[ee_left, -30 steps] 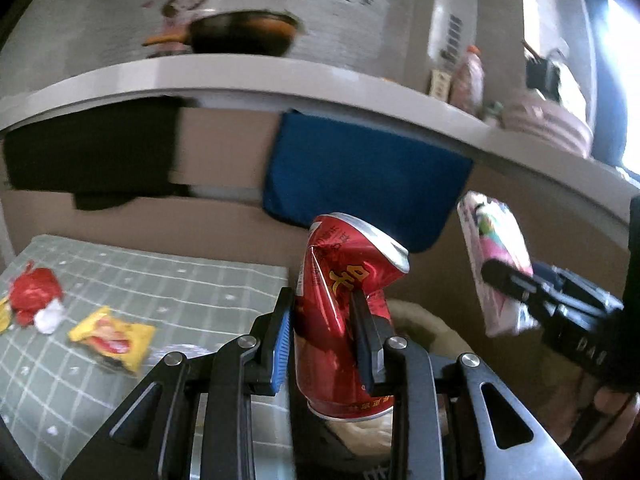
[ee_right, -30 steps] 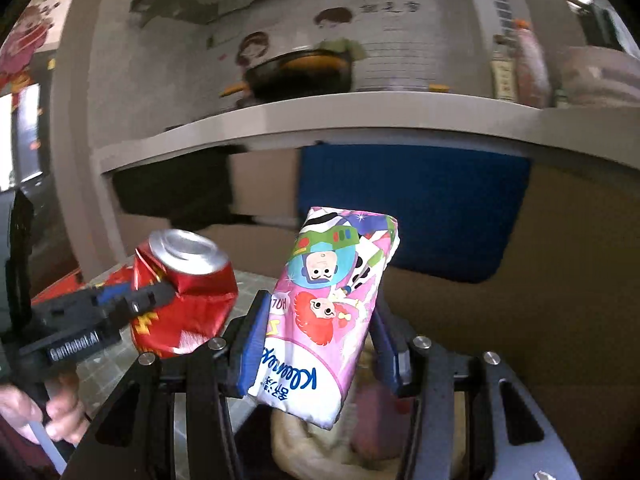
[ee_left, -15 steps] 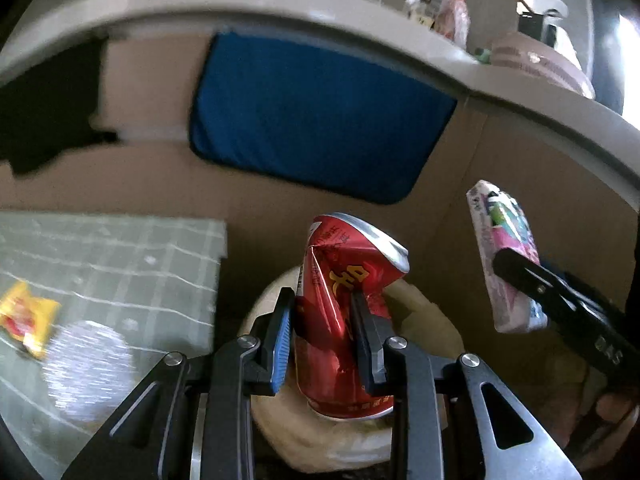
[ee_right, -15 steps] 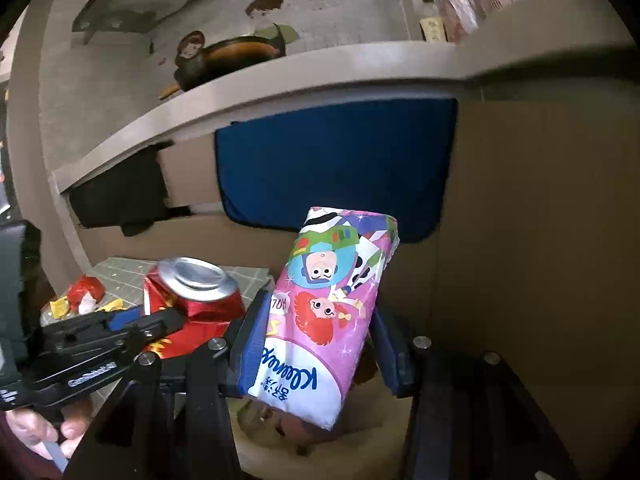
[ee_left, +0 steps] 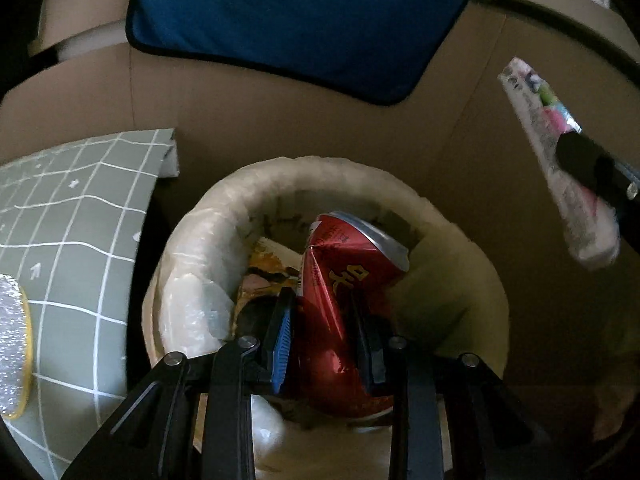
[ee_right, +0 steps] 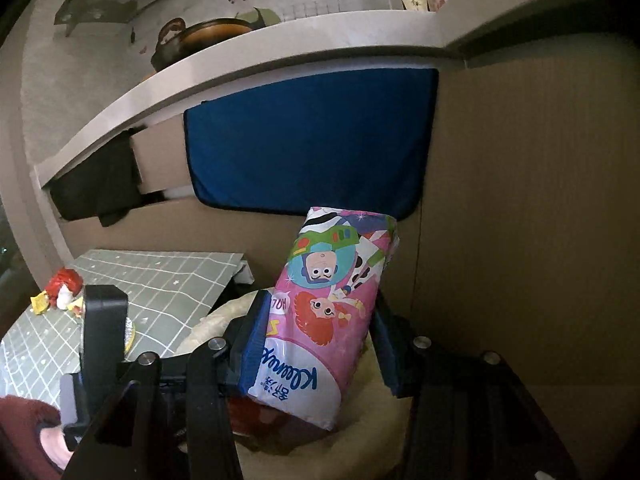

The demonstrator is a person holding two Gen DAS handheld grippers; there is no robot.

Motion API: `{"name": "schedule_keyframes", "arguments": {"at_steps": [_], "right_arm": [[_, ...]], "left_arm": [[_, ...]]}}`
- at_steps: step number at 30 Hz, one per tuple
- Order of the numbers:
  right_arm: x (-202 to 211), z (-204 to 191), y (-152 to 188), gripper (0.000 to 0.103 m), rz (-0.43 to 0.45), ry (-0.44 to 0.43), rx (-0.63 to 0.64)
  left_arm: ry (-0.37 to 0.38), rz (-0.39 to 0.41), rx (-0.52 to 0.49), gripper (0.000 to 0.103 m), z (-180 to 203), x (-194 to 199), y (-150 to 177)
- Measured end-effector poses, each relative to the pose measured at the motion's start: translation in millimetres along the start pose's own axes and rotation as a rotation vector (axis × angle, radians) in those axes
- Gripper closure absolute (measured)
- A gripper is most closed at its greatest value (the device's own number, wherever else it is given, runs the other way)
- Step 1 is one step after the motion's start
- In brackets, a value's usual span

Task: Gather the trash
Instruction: 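Carry the red can and pink tissue pack to the bin and open both grippers, then grasp the pink-yellow wrapper with the left gripper while the right grasps the red plastic bag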

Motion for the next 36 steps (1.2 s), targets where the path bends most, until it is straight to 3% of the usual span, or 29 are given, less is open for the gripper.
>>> {"name": "schedule_keyframes", "arguments": {"at_steps": [2,3,5,10,13,19,29,36], "right_arm": [[-1,0,1,0.058,-0.004,-0.003,0.000],[-1,-1,1,0.058,-0.005,-0.005,0.002],[-4,-4,3,0.058,-0.013,-0.012,0.006],[-9,-14,10,0.058,-0.029,-0.030,0.024],[-18,-20,18,0.053,-0.040,-0.046,0.035],[-44,-23,34,0.050,-0.077,-0.020,0.040],[-35,-37,29,0.046,-0.058,-0.068,0.036],[-13,-95,13,0.046,-0.009,-0.170,0.118]], "left_arm": [[0.033,0.024,0.020,0.069,-3,11,-3],[0.041,0.034,0.024,0.058,-5,18,-4],[0.060,0.060,0.039,0.050,-10,36,-8],[0.097,0.101,0.132,0.048,-33,81,-6],[0.052,0.164,0.165,0.048,-49,109,2],[-0.112,0.287,0.112,0.048,-62,148,18],[-0.172,0.303,0.145,0.048,-92,173,34],[-0.243,0.387,0.220,0.048,-136,249,56]]}}
Point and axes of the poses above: each gripper's, at about its wrist camera, not at the fingertips, and x roughly against the way its jaws point, z to its right, y to its underside, the point moved 6 cm from there along -x, roughly the way its jaws point, and after that the axes turned 8 degrees about -z, right-handed, at the moved point
